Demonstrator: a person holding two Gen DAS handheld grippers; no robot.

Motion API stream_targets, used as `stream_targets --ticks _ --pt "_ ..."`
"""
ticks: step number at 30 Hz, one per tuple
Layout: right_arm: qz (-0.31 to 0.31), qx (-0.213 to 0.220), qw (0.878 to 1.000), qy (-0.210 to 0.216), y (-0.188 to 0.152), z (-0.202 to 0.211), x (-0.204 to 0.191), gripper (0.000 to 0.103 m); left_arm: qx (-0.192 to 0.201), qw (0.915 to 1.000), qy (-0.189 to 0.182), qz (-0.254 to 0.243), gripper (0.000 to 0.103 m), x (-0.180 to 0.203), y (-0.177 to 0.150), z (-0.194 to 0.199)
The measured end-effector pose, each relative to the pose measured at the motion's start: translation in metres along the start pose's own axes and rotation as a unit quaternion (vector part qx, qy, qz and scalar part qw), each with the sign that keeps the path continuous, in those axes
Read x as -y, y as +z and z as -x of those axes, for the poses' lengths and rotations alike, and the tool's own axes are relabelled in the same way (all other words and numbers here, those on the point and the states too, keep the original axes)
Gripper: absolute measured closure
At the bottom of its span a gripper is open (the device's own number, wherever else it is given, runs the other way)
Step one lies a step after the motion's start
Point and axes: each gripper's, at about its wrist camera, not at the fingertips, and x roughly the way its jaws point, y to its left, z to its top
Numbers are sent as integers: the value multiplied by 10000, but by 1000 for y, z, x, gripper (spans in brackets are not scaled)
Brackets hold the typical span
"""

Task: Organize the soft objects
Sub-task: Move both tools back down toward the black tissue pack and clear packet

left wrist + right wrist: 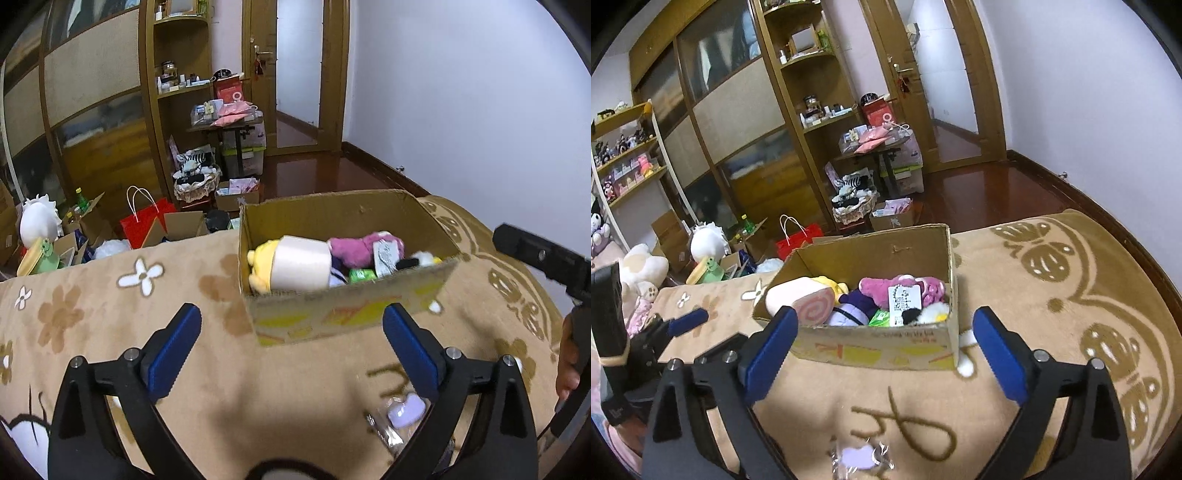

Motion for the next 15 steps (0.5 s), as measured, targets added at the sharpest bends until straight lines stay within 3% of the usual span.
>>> stream_targets --ticks 15 --pt "75 -138 9999 0 -25 43 -19 0 -340 9991 -191 -137 5 24 -34 52"
